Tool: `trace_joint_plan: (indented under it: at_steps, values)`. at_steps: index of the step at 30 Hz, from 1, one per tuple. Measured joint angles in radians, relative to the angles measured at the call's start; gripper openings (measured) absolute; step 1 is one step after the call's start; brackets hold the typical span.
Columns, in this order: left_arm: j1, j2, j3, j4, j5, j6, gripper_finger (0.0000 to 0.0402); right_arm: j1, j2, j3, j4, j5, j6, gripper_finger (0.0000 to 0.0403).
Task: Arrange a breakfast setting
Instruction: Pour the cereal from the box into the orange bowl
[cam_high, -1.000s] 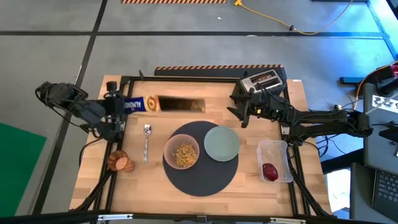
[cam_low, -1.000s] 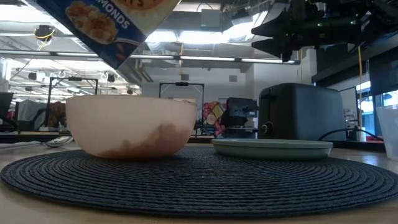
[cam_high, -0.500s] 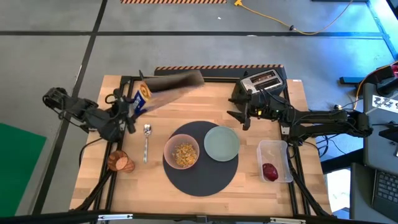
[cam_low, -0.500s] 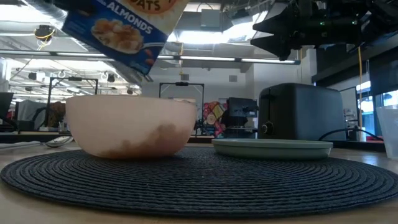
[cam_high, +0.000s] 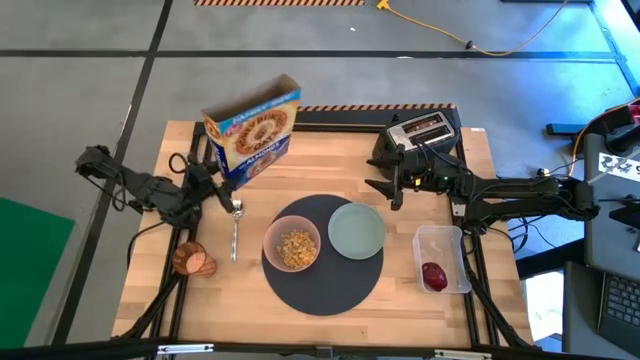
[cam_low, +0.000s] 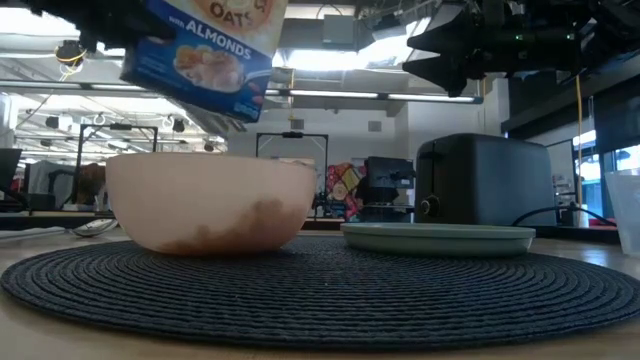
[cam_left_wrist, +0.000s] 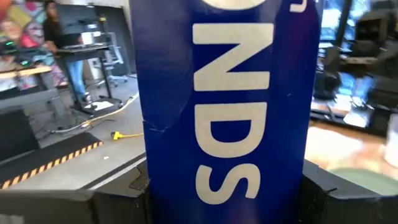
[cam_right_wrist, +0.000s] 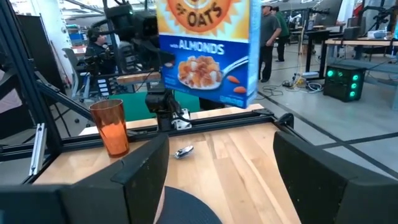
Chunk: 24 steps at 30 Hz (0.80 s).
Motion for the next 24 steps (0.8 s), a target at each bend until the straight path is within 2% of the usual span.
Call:
trace_joint_plan:
  at_steps: [12, 24]
  values:
    - [0.124, 0.0, -0.221, 0.361, -0.03, -0.042, 0.0215, 0.0, 0.0, 0.0, -0.056, -0.018, -0.003, 0.0278]
    - [0.213, 0.003, -0.34, 0.369, 0.012, -0.204, 0.0215, 0.0, 0.0, 0.0, -0.085, -0.017, -0.026, 0.0278]
